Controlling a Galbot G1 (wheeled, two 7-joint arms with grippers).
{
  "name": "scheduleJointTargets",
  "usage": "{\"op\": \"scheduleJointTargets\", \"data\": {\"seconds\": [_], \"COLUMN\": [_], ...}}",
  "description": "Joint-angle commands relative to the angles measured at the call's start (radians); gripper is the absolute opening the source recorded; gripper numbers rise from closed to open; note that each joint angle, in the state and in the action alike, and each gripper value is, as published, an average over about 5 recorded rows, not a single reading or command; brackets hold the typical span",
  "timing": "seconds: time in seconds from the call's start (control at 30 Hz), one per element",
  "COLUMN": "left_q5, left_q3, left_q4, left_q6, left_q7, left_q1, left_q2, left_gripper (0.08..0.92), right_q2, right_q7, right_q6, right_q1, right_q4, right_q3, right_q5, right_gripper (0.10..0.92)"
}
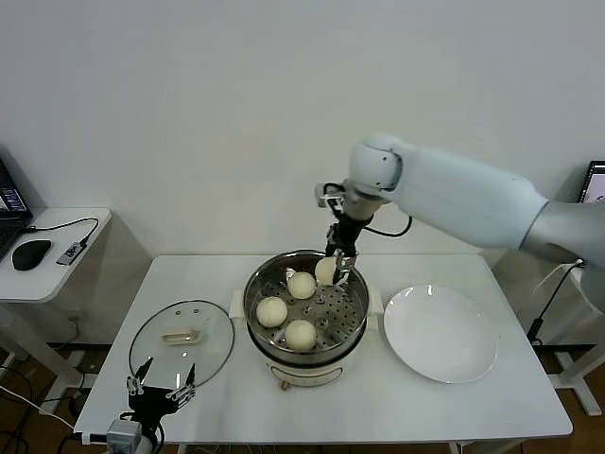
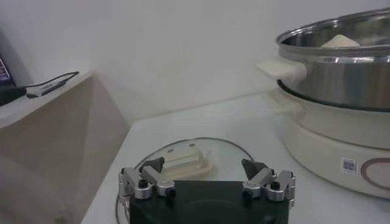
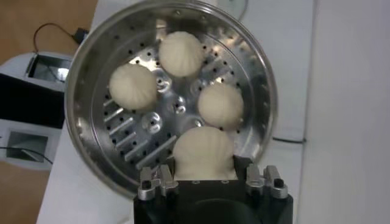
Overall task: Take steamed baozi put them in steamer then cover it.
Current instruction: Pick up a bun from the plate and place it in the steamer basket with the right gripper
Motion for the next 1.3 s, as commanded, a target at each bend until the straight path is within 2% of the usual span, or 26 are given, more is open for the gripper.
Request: {"op": "scheduleJointTargets", "data": {"seconds": [0.03, 0.53, 0.93, 1.03, 1.13, 1.3], "left_q5": [-0.003, -0.006, -0.01, -0.01, -0.011, -0.031], "left_q3": [-0.004, -0.004, -0.005, -0.004, -0.001, 0.0], "left_q4": [-0.008, -0.008, -0.003, -0.001, -0.004, -0.007], "left_q6": [0.0, 0.003, 0.008, 0.008, 0.013, 0.016], "left_q7": [0.001, 0.005, 0.008, 0.01, 0.011, 0.005], "left_q1": [0.002, 0.001, -0.003, -0.003, -0.004, -0.006], "left_q2": [0.012, 0.008, 0.005, 0.004, 0.001, -0.003], "left_gripper": [0.823, 0.823, 0.823, 0.823, 0.823, 0.823], "right_q2": [0.07, 0.072, 0.04, 0.02, -0.013, -0.138], "right_q7": [0.014, 0.016, 0.033, 0.041, 0.034, 0.023], "right_q6": [-0.013, -0.004, -0.013, -0.019, -0.021, -0.019], "right_q1": [-0.013, -0.073, -0.084, -0.08, -0.051, 0.009], "right_q4": [0.002, -0.035, -0.006, 0.003, 0.027, 0.099], "right_q3": [-0.088, -0.102, -0.095, -0.075, -0.06, 0.007], "right_q5": [-0.012, -0.087, -0.092, -0.091, -0.085, -0.069], "right_gripper": [0.594, 0.594, 0.603, 0.64, 0.717, 0.814]}}
